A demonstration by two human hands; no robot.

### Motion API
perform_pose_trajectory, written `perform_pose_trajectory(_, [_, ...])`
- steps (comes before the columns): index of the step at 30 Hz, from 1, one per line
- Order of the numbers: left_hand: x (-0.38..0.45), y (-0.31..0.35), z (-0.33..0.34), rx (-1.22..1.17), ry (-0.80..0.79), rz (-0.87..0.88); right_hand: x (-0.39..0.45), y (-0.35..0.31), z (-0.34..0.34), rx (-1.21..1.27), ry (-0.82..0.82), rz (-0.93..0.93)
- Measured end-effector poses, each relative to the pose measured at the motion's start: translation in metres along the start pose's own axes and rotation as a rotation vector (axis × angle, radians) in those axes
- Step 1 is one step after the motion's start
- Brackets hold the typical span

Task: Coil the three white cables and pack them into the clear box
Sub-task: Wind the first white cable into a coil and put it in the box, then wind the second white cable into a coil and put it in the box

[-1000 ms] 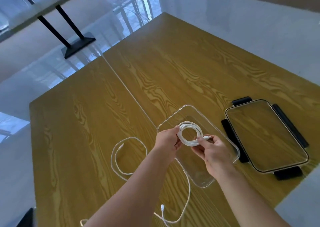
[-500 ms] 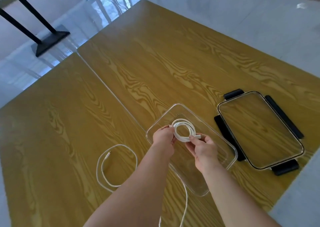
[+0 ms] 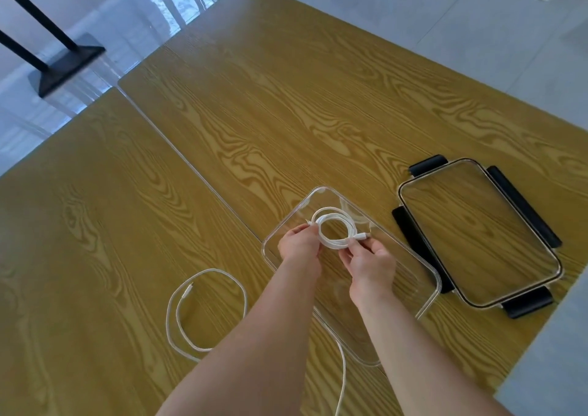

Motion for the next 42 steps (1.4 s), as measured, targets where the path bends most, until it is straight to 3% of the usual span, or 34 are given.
perform_pose_trajectory(5, [0.006,-0.002,-0.01,0.135,0.079,0.072,-0.001,-0.002,-0.003,-0.037,0.007,0.006])
perform_pose_trajectory(19, [0.004,0.001,-0.007,0.169,0.047,0.075,-0.011,-0.008,-0.01,0.059,-0.104,0.113])
perform_pose_trajectory(28, [-0.019,0.004,-0.019,0.157,-0.088,0.114,-0.024,-0.023,-0.011,0.008,-0.214,0.162])
perform_pose_trajectory(34, [-0.063,-0.003,-0.065,-0.003,-0.294,0.17,-0.04,-0.041,-0.025,0.009,-0.285,0.173])
perform_pose_trajectory(42, [-0.084,-0.02,-0.163,-0.105,-0.3,0.227,-0.079,-0.051,-0.027,-0.027,-0.434,0.149])
Point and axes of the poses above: each hand's wrist, its own x-axis towards the middle knuckle, its own z-axis out of the palm, y = z × x, the point moved 4 cm from there along x, towards the middle knuckle, and after that the axes turned 14 degrees about -z, right-handed, at the moved point
